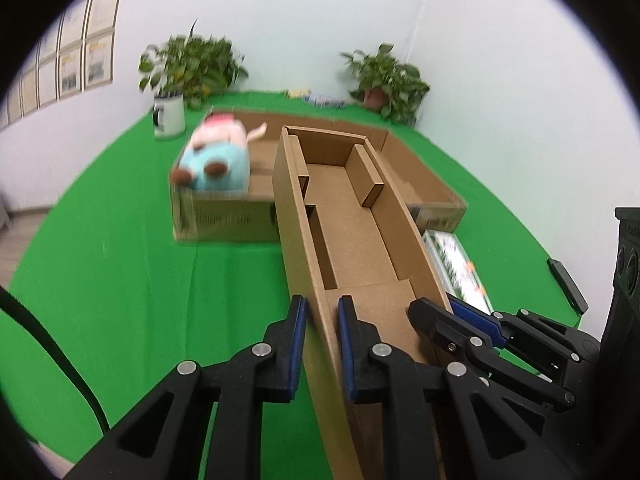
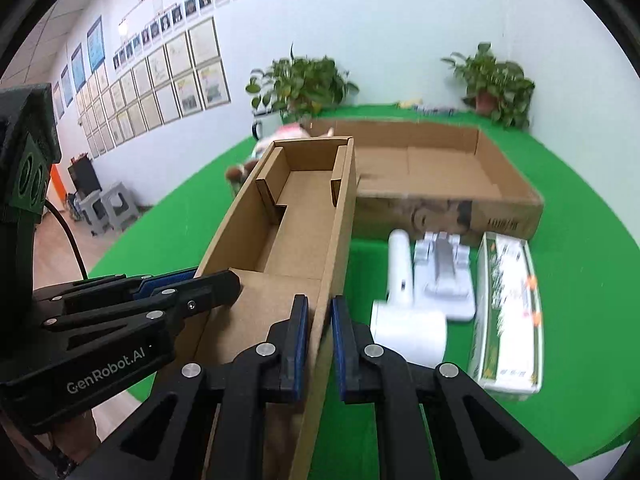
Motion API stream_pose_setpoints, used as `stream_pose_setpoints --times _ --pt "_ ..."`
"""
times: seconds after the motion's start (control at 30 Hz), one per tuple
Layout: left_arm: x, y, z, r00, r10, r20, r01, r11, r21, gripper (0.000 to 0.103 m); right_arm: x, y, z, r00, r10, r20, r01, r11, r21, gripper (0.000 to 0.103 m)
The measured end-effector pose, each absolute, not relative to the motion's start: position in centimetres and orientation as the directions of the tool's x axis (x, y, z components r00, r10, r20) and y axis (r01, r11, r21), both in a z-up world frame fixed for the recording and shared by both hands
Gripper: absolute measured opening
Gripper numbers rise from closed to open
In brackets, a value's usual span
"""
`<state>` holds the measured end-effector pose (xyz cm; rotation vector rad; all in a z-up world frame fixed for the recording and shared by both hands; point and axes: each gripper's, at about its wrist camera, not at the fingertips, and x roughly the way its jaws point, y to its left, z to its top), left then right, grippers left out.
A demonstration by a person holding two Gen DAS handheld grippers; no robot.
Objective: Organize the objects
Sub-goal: 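Grasp the long cardboard insert tray's wall with both grippers, then lift the cardboard insert tray with both grippers and lower it into the box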
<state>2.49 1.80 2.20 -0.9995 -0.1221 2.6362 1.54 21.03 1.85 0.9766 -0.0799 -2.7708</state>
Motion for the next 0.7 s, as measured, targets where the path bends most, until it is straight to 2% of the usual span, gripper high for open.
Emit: stream_pose_setpoints --times 0.37,0.7 --pt "-2.0 3.6 10.6 -0.805 0.318 -0.5 -0.32 -0.944 -0.084 0.015 -1.7 22.8 10.3 -0.87 -0.19 -0.454 0.162 -0.982 0.1 0.009" --pt "-6.9 3.9 15.6 -0.829 0.329 -0.451 -0.332 -0.94 -0.075 0.015 -6.4 23.4 17.3 -0.898 -0.166 -0.407 0.156 -0.986 0.058 0.009"
